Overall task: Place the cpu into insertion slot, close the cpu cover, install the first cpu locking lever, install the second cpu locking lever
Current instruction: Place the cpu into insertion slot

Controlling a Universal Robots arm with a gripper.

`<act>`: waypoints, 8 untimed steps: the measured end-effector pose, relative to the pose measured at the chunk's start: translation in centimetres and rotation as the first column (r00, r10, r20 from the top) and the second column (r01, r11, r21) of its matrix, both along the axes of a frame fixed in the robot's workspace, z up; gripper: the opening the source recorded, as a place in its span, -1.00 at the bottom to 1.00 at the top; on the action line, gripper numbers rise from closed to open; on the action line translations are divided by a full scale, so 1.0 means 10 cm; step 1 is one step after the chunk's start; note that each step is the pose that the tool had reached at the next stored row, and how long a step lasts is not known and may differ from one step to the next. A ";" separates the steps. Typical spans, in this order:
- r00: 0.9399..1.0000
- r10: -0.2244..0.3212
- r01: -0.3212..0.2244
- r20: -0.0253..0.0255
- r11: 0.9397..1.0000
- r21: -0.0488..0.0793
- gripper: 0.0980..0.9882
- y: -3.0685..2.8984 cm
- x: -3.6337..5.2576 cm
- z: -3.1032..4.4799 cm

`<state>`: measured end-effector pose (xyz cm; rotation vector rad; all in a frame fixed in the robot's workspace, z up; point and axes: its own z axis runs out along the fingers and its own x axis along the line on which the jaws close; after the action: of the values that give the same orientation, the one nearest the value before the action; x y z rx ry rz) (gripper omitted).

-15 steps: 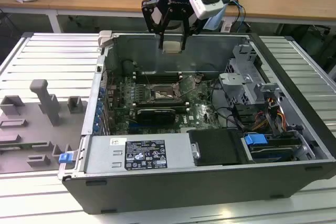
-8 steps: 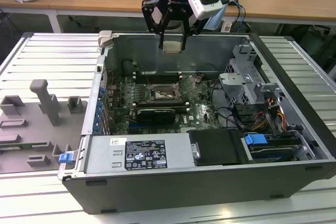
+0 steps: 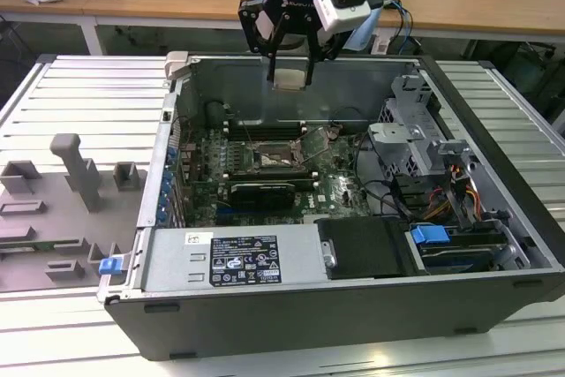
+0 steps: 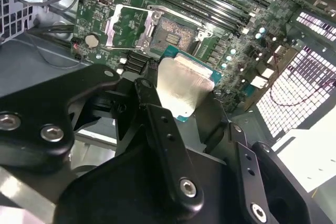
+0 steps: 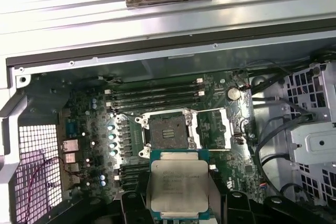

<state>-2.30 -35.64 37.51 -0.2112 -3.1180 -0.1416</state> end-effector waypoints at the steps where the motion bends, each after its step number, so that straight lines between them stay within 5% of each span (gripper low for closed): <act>1: 1.000 -0.005 0.005 0.000 1.000 0.000 -0.04 0.000 0.000 0.000; 8: 0.998 -0.065 0.065 0.000 0.998 0.000 -0.04 0.000 -0.001 0.000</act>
<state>-2.31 -35.64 37.51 -0.3133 -3.1123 -0.1423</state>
